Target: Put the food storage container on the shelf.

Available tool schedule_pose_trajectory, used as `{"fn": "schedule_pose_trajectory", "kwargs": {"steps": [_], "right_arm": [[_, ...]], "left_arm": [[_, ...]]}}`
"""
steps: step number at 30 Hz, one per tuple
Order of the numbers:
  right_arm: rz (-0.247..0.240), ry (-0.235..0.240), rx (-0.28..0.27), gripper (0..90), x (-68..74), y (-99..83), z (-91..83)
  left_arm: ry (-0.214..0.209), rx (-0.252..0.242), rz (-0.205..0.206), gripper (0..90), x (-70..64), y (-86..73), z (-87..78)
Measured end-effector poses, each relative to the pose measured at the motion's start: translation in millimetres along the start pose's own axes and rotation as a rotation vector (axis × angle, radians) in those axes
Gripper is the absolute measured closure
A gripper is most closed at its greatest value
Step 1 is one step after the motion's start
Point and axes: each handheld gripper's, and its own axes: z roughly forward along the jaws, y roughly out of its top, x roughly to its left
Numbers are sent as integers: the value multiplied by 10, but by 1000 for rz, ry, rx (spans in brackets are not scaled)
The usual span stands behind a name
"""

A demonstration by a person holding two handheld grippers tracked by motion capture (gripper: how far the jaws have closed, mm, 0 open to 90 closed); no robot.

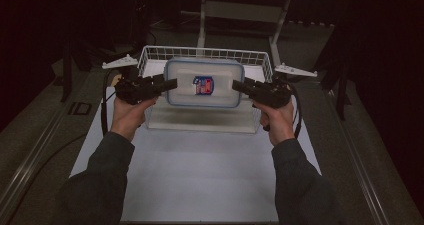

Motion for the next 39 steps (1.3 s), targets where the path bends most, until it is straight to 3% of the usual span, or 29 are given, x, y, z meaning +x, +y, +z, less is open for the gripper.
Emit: {"fn": "schedule_pose_trajectory", "kwargs": {"steps": [11, 15, 22, 25, 26, 27, 28, 31, 39], "right_arm": [[70, -29, 1, 512, -174, 87, 199], [99, -38, -18, 509, -203, 99, 238], [154, -57, -66, 496, -271, 81, 313], [141, -97, -72, 482, -288, 78, 350], [129, -118, -64, 502, -285, 77, 368], [113, -136, -52, 494, -280, 74, 387], [100, -151, -36, 447, -273, 69, 415], [104, -175, -49, 424, -254, 54, 467], [-53, -266, -1, 421, -96, 64, 440]], "left_arm": [[33, -19, -97, 441, 205, 108, 175], [51, -29, -132, 432, 228, 121, 212], [73, -66, -158, 401, 292, 129, 321], [107, -63, -150, 371, 304, 140, 383], [144, -70, -135, 357, 305, 140, 391], [183, -75, -113, 368, 302, 142, 388], [213, -63, -94, 461, 295, 144, 394], [273, -67, -42, 473, 253, 132, 390], [272, -42, 33, 474, 172, 136, 278]]}}
